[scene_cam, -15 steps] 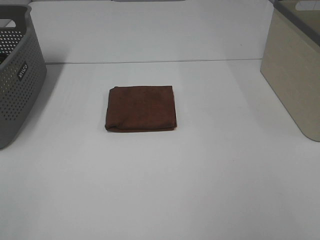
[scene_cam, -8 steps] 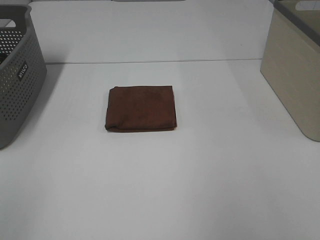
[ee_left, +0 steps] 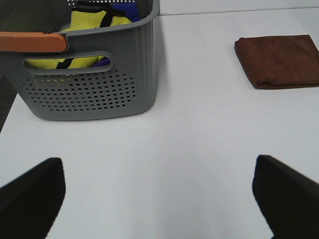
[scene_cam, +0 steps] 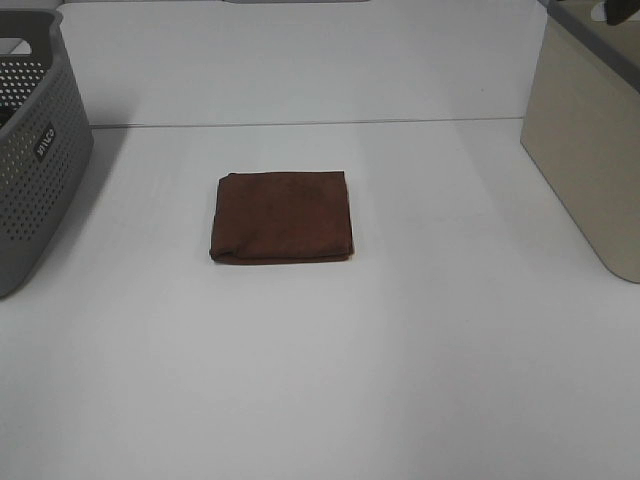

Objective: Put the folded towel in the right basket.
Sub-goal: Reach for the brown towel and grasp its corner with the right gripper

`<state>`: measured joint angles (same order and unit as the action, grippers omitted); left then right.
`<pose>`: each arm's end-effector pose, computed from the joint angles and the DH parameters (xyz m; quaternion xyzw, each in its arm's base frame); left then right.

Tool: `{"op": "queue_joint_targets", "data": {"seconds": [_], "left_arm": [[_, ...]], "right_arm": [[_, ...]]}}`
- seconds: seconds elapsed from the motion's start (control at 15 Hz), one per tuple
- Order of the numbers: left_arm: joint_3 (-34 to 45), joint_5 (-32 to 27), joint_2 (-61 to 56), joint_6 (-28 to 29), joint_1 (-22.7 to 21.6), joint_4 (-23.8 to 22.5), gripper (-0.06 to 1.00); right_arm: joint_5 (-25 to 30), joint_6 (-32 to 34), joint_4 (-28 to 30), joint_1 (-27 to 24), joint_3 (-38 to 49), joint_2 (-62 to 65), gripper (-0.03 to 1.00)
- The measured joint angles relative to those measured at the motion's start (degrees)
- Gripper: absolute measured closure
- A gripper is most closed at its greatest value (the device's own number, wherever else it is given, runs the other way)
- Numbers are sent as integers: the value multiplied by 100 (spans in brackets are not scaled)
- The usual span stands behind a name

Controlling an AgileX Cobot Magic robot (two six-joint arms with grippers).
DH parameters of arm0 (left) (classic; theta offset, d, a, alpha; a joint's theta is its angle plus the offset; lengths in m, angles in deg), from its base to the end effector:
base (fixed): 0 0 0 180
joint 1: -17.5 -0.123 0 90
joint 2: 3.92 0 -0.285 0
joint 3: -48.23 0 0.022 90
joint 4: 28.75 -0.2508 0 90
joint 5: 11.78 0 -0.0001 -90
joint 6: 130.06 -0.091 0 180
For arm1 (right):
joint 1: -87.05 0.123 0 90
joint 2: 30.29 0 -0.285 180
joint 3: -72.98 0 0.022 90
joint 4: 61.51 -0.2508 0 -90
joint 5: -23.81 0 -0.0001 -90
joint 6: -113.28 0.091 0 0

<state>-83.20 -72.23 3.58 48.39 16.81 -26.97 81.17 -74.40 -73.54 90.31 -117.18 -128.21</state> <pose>-0.0054 -0.0025 0.2778 0.0070 0.8503 -0.0052 0.5262 0.3394 0.0353 0.3640 -0.0631 0.9471 0.0896 0.3017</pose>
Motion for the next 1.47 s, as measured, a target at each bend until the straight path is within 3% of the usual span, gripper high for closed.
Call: {"op": "queue_joint_targets", "data": {"seconds": [0.4, 0.6, 0.8, 0.87, 1.0, 1.47], "left_arm": [[0, 0, 0, 0, 0, 0, -2], [0, 0, 0, 0, 0, 0, -2], [0, 0, 0, 0, 0, 0, -2], [0, 0, 0, 0, 0, 0, -2], [0, 0, 0, 0, 0, 0, -2], [0, 0, 0, 0, 0, 0, -2]], "right_arm": [[372, 166, -160, 1037, -1793, -1879, 30], [607, 172, -900, 1089, -2326, -2676, 30], [716, 126, -1455, 1089, -2406, -3254, 30], [762, -178, -2045, 1089, -2406, -3673, 30], [768, -447, -2521, 1089, -2412, -4085, 30], [510, -768, -2893, 1089, -2504, -5174, 30]]}}
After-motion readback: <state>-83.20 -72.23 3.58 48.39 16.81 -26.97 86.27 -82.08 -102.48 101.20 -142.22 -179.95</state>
